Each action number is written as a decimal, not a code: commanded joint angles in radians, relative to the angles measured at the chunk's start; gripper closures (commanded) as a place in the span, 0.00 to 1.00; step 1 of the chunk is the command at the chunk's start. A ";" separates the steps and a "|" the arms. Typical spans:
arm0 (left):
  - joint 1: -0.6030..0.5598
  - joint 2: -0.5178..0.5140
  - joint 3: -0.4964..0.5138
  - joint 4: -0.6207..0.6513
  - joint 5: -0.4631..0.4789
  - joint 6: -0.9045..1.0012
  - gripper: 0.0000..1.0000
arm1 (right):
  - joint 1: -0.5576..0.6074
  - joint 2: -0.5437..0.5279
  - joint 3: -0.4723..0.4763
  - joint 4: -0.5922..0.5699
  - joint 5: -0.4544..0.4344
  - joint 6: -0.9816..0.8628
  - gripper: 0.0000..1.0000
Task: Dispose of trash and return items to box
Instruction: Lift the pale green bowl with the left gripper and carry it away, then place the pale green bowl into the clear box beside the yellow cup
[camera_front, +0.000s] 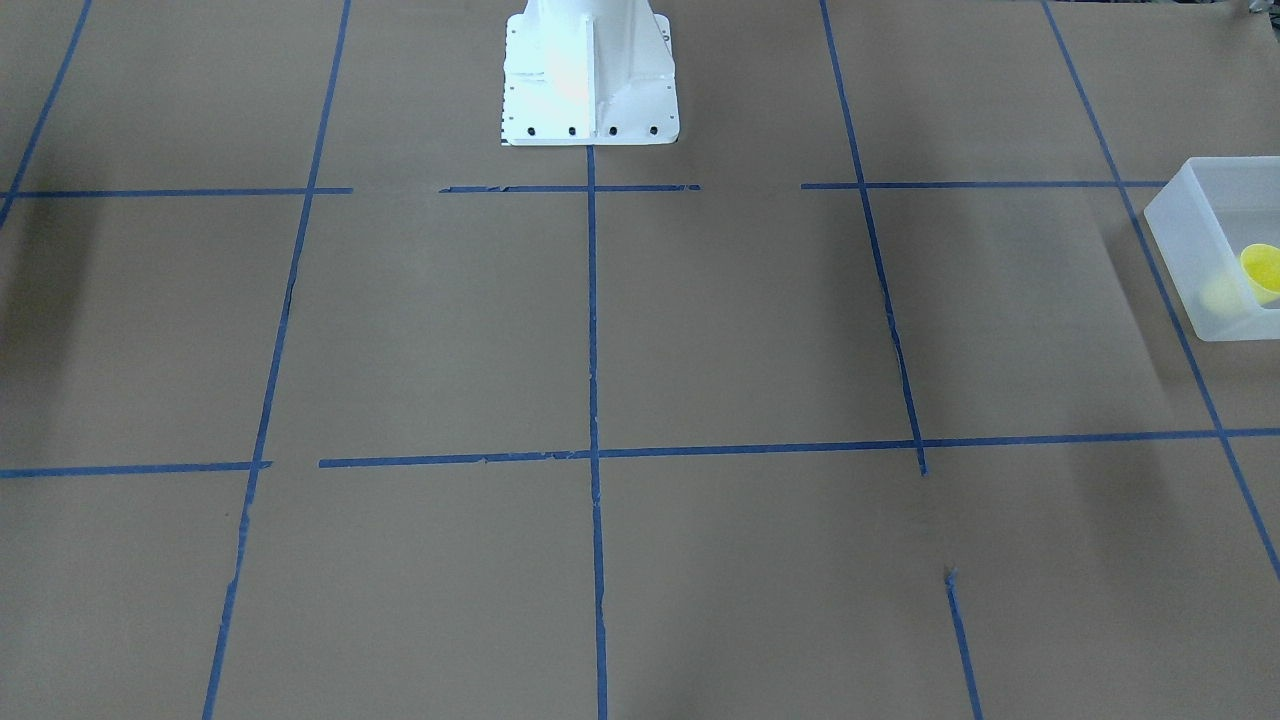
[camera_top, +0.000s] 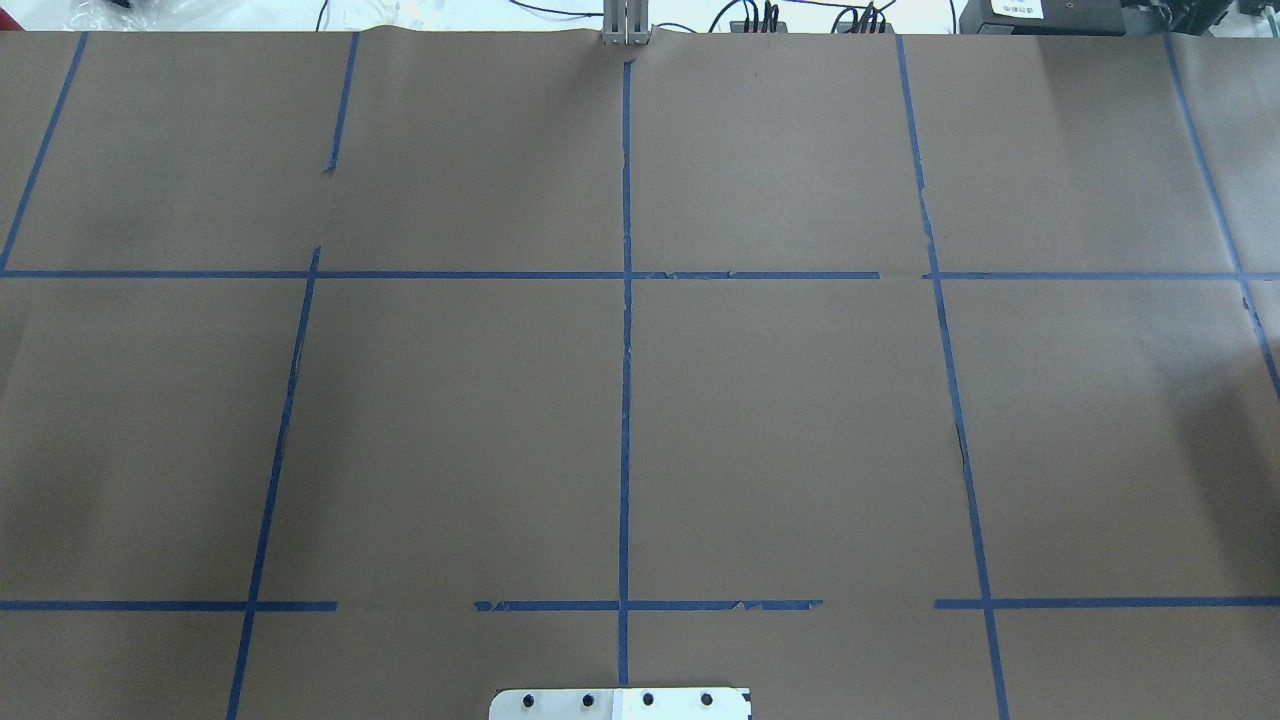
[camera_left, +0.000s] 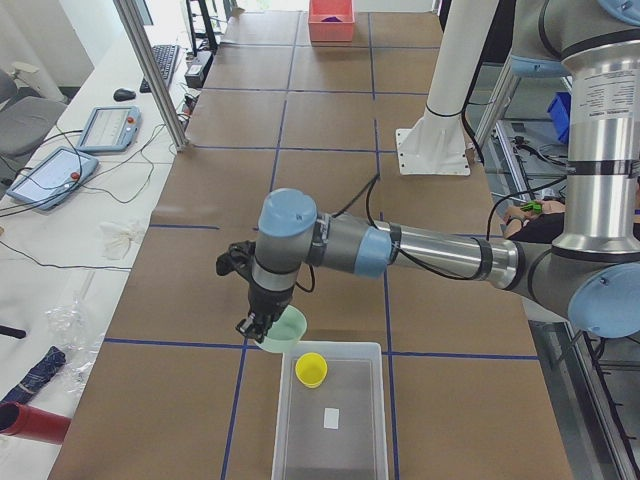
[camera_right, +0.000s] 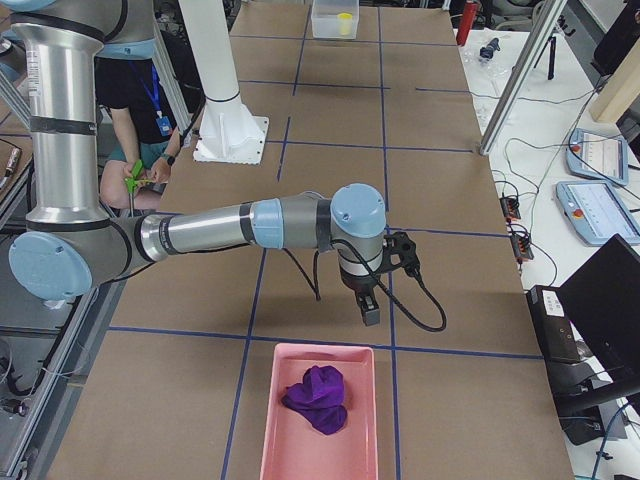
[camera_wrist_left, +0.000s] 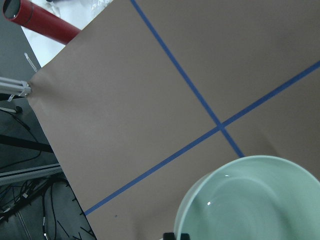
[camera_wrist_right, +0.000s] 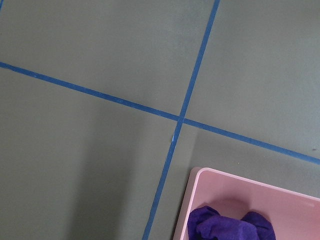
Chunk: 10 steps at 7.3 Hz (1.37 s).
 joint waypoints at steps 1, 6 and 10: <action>-0.013 0.092 0.194 -0.275 -0.085 0.015 1.00 | -0.001 0.001 -0.001 0.025 -0.002 0.001 0.00; -0.008 0.209 0.346 -0.587 -0.125 -0.026 0.67 | -0.001 -0.001 0.000 0.033 -0.002 0.001 0.00; -0.008 0.199 0.240 -0.596 -0.127 -0.163 0.00 | -0.001 0.002 0.003 0.033 -0.002 0.027 0.00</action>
